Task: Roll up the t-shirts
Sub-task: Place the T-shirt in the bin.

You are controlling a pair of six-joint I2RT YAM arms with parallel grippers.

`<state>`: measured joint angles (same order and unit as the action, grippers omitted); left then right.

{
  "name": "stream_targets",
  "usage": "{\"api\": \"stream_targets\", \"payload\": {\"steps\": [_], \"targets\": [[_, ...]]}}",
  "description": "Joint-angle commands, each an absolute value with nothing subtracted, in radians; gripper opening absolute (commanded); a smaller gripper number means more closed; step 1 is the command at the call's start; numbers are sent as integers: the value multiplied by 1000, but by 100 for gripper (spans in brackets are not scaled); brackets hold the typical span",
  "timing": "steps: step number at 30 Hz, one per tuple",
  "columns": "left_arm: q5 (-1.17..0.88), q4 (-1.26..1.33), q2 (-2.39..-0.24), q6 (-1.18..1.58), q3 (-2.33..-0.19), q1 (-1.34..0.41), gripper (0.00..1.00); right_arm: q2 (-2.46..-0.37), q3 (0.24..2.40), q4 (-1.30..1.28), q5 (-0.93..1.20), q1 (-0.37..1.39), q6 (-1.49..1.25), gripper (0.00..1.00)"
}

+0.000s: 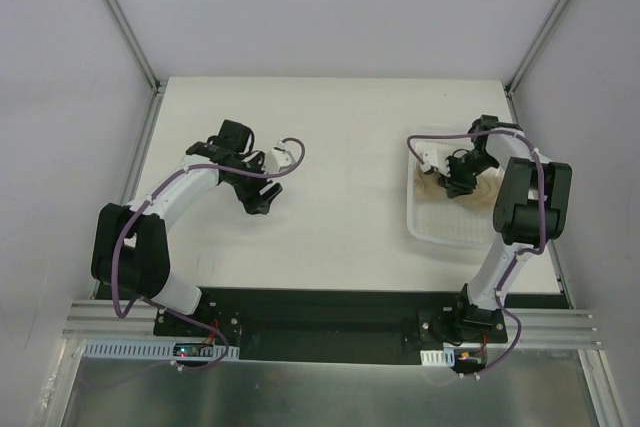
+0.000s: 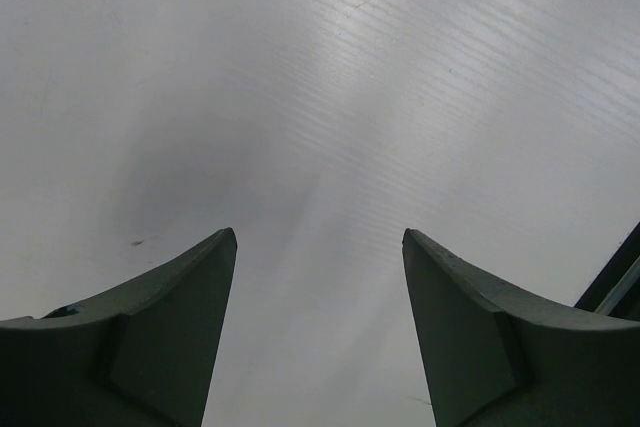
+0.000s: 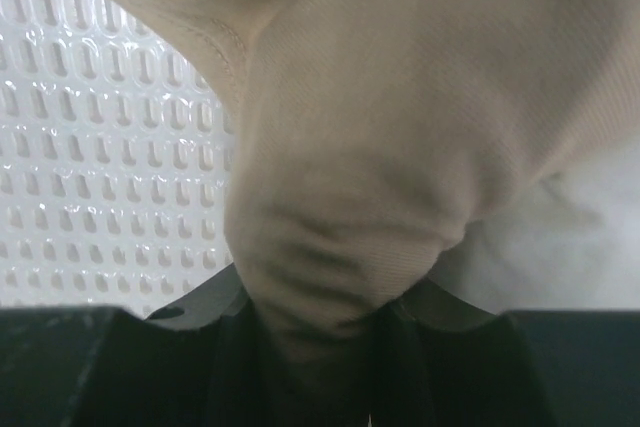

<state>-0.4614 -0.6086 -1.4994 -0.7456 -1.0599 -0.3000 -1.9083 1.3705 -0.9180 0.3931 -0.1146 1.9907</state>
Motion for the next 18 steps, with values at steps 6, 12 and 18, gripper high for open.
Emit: {"api": "stream_targets", "payload": {"steps": [6,12,18], "targets": [[-501,-621,-1453,-778,-1095,-304,67,-1729,1355,-965,445,-158,2982,76],[-545,-606,-1404,-769,-1092,-307,68,-1582,1341,-1095,471,-187,2968,96],[-601,-604,-1347,-733,-1106,-324,68,-1558,1509,-1226,534,-169,2400,96]]}}
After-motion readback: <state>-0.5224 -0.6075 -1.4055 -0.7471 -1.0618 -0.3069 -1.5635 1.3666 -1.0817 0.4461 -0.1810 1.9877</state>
